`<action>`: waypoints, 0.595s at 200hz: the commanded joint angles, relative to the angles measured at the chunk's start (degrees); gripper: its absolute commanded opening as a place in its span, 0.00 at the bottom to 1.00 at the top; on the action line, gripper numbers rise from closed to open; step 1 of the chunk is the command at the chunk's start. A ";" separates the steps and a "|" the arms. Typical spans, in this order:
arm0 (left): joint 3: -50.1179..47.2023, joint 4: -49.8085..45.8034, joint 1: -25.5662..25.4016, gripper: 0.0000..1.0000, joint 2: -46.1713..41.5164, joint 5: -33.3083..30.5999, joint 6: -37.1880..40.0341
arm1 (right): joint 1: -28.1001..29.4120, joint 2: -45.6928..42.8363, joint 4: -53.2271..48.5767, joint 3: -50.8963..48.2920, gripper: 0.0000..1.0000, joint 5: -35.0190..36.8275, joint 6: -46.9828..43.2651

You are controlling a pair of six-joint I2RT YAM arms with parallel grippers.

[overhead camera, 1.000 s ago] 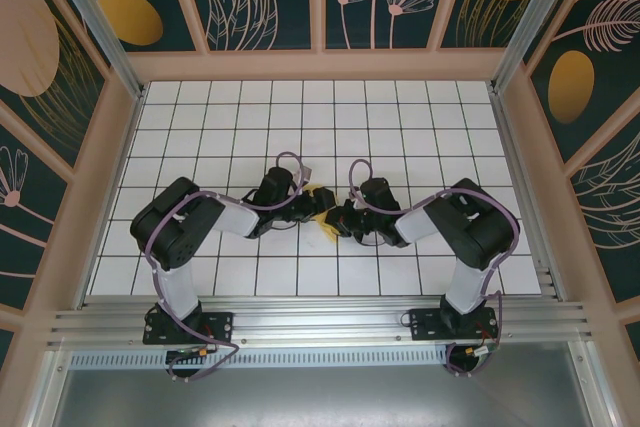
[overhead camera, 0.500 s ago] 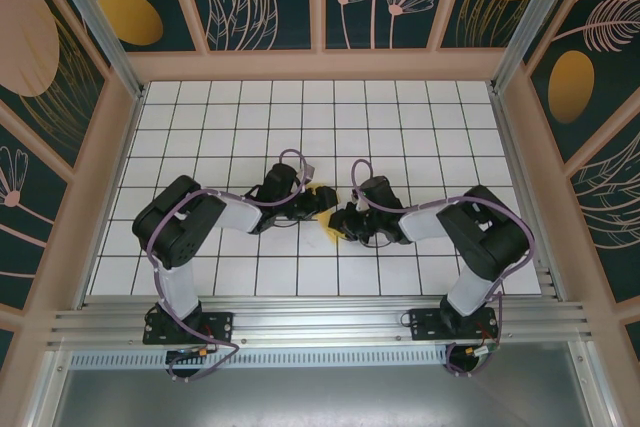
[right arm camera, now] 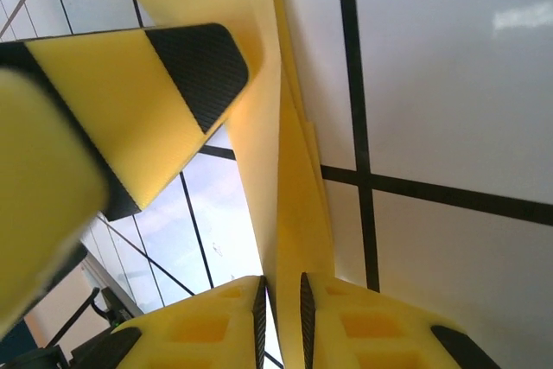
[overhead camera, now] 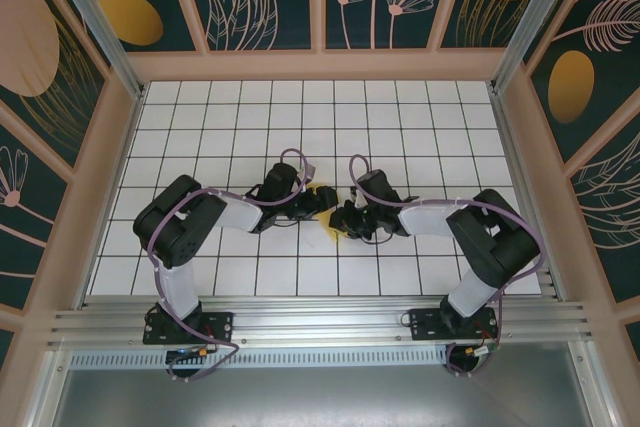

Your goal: Fold a paper plane with a square sheet of paper (pick it up from the middle)

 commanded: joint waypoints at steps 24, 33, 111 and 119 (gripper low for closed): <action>-0.50 -6.05 -0.09 0.62 3.37 -1.56 2.55 | 0.42 -0.99 -4.85 2.50 0.23 2.10 -2.56; -0.55 -6.07 -0.14 0.62 3.29 -1.46 2.63 | 0.48 -0.78 -4.85 2.45 0.23 1.94 -2.60; -0.59 -6.31 -0.19 0.62 3.15 -1.19 2.96 | 1.02 -1.79 -3.82 2.35 0.16 0.72 -3.23; -0.65 -6.41 -0.19 0.62 3.20 -1.11 3.03 | 1.15 -1.60 -3.81 2.41 0.14 0.48 -3.49</action>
